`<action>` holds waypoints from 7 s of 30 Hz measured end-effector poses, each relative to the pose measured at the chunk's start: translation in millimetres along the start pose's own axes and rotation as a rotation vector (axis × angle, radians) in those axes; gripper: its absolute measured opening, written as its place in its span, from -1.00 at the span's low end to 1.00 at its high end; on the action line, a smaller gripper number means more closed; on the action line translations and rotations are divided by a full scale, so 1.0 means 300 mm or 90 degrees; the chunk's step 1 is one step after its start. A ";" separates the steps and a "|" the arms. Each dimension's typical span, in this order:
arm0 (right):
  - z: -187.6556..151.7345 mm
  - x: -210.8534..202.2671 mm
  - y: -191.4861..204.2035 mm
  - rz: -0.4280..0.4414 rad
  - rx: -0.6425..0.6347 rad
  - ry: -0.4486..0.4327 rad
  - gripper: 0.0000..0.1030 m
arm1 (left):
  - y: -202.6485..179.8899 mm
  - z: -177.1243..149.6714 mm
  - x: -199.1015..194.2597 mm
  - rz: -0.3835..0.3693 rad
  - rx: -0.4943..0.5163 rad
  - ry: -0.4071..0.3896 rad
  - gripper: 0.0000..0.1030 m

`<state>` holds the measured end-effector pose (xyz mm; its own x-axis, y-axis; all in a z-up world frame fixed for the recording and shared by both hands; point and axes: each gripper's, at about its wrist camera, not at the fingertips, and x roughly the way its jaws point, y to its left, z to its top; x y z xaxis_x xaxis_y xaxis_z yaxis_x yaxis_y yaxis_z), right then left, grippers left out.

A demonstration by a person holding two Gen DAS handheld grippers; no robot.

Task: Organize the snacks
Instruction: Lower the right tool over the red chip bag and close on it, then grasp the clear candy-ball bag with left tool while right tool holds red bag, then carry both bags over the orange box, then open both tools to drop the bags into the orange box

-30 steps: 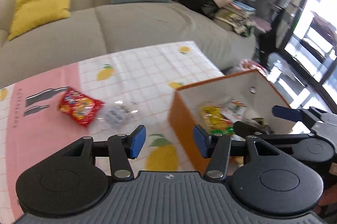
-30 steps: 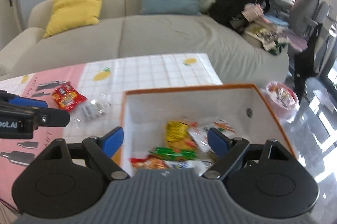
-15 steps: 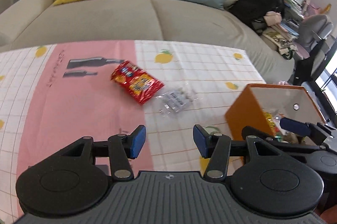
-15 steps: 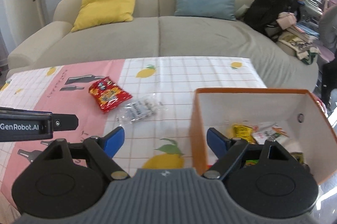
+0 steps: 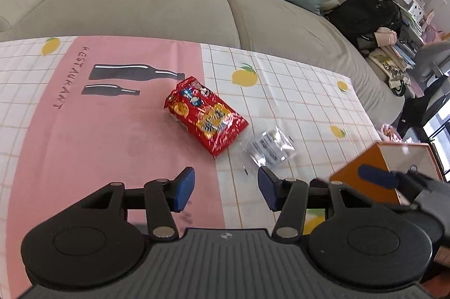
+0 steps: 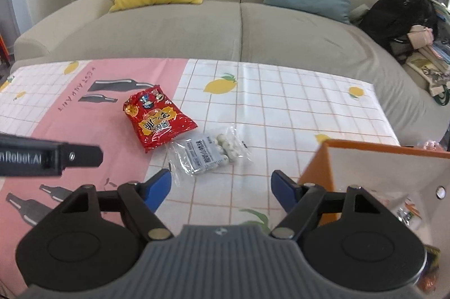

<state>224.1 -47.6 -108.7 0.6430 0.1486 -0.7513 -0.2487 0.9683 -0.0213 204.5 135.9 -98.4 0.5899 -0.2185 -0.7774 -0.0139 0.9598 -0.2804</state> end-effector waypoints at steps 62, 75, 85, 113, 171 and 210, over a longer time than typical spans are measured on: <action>0.239 0.330 -0.005 0.112 -0.109 0.071 0.41 | 0.080 0.094 0.194 -0.021 0.162 0.026 0.48; 0.268 0.219 -0.255 0.084 -0.018 0.069 0.42 | -0.168 0.065 0.356 -0.107 0.364 0.067 0.67; 0.256 0.224 -0.310 0.088 0.007 0.065 0.42 | -0.224 0.081 0.511 -0.122 0.450 0.117 0.70; 0.218 0.006 -0.320 0.108 0.037 -0.020 0.41 | -0.252 0.057 0.159 -0.083 0.256 -0.023 0.29; -0.157 0.035 -0.971 -0.078 -0.054 0.199 0.42 | -1.068 -0.091 0.411 -0.138 0.496 0.172 0.29; -0.058 -0.322 -0.746 -0.034 -0.006 0.101 0.88 | -0.945 -0.026 -0.088 -0.091 0.474 0.010 0.58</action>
<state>205.1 -282.0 -42.9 0.5337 0.0623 -0.8434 -0.2240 0.9721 -0.0700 186.5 -131.8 -2.8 0.5338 -0.3472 -0.7710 0.6140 0.7861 0.0712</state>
